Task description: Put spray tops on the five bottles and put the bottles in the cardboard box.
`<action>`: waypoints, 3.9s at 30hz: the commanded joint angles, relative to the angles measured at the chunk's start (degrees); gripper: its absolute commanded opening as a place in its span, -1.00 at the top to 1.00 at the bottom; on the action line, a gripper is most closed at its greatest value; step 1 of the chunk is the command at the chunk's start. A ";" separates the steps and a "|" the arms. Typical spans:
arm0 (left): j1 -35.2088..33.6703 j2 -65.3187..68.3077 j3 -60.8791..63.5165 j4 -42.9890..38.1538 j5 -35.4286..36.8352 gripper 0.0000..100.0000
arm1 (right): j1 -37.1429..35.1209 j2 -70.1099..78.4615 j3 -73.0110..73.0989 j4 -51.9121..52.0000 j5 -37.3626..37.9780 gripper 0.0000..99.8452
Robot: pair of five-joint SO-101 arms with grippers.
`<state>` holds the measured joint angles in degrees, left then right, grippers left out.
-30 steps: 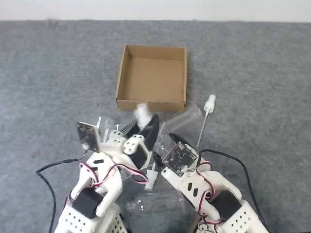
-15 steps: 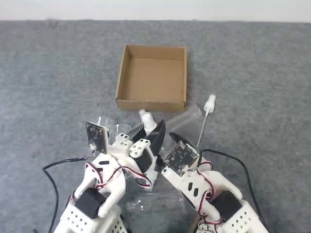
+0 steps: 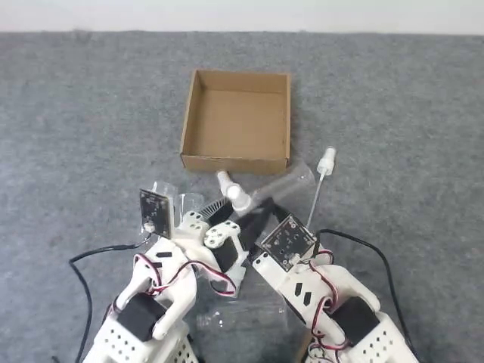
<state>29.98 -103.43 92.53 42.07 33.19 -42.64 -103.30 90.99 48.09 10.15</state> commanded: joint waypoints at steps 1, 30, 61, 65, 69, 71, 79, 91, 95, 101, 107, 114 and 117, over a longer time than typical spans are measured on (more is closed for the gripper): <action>1.05 -0.88 -2.15 2.46 -0.18 0.44 | 0.75 -0.75 -3.78 -0.75 -0.70 0.78; -9.23 -0.88 -13.93 11.52 6.15 0.44 | 0.75 -0.75 -3.25 -0.75 -0.70 0.78; 1.14 -0.88 -11.65 12.40 4.92 0.87 | 0.75 -0.75 -3.16 -0.75 -0.70 0.78; 0.26 -0.88 -12.88 12.40 3.25 0.87 | 0.84 -0.75 -3.16 -0.66 -0.70 0.78; -5.19 -0.97 -16.48 12.40 3.34 0.87 | 0.84 -0.75 -2.73 -0.66 -0.70 0.78; -6.95 -0.97 -17.63 12.40 3.34 0.87 | 0.84 -0.75 -2.29 -0.75 -0.70 0.78; -13.19 -0.97 -18.59 11.96 3.34 0.86 | 0.84 -0.75 -2.29 -0.75 -0.70 0.78; -17.23 -0.88 -7.87 -2.37 3.08 0.86 | 0.40 -0.75 -2.73 -0.66 4.66 0.78; -14.51 -0.79 -7.43 -1.67 1.23 0.87 | 0.40 -0.75 -2.73 -0.66 4.84 0.78; -4.22 -0.79 -6.90 4.31 -4.22 0.87 | 0.40 -0.75 -2.73 -0.66 4.92 0.78; -3.52 -0.79 -6.90 4.66 -4.31 0.87 | 0.40 -0.75 -2.37 -0.66 4.92 0.78; -3.52 -0.88 -6.99 4.75 -4.40 0.87 | 0.75 -0.75 -2.29 -0.75 4.92 0.78; -3.52 -0.88 -7.78 6.33 -4.40 0.87 | 0.75 -0.75 -2.29 -0.75 4.75 0.78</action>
<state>25.49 -103.52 85.85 45.67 29.41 -42.55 -103.12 91.16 48.18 14.29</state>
